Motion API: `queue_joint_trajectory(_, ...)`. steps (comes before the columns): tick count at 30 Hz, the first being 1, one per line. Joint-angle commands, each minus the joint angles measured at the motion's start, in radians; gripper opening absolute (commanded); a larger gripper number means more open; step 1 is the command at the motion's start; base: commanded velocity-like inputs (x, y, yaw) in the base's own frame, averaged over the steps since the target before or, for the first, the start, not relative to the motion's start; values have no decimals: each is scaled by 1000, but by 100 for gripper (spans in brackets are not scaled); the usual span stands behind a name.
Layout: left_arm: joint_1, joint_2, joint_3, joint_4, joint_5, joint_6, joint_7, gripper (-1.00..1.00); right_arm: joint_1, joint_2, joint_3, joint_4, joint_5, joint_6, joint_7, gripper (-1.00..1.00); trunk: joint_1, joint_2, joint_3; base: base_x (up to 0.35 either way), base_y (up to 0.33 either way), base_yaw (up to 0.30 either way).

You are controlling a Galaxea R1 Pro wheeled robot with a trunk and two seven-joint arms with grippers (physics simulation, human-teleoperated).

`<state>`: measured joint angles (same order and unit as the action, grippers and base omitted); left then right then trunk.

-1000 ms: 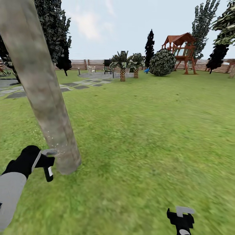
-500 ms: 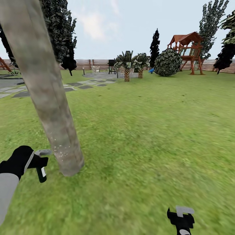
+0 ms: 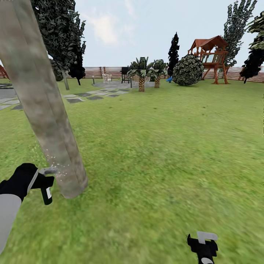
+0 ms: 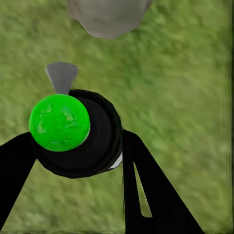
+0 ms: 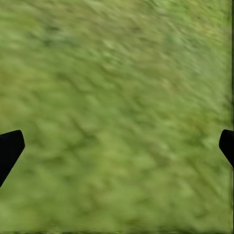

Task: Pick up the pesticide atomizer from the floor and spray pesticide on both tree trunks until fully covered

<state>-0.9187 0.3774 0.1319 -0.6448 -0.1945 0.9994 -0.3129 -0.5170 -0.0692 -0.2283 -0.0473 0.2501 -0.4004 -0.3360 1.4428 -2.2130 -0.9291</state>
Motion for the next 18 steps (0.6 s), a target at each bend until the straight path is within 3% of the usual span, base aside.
queue_joint_trajectory(1,0,0,0,0,0,1,0,-100,0,1,0,0,0,0,0,100,0,0,0,-193,-234,0)
queue_joint_trajectory(7,-2,-6,0,-2,1,2,0,-100,0,2,0,0,0,0,-1,100,0,0,0,62,-241,67)
queue_joint_trajectory(14,-1,-5,1,-3,0,2,0,-100,0,3,0,0,0,0,-1,100,0,0,0,182,-143,264)
queue_joint_trajectory(18,-22,-9,1,-64,2,5,0,-100,0,3,0,0,0,0,-1,100,0,0,0,8,-6,247)
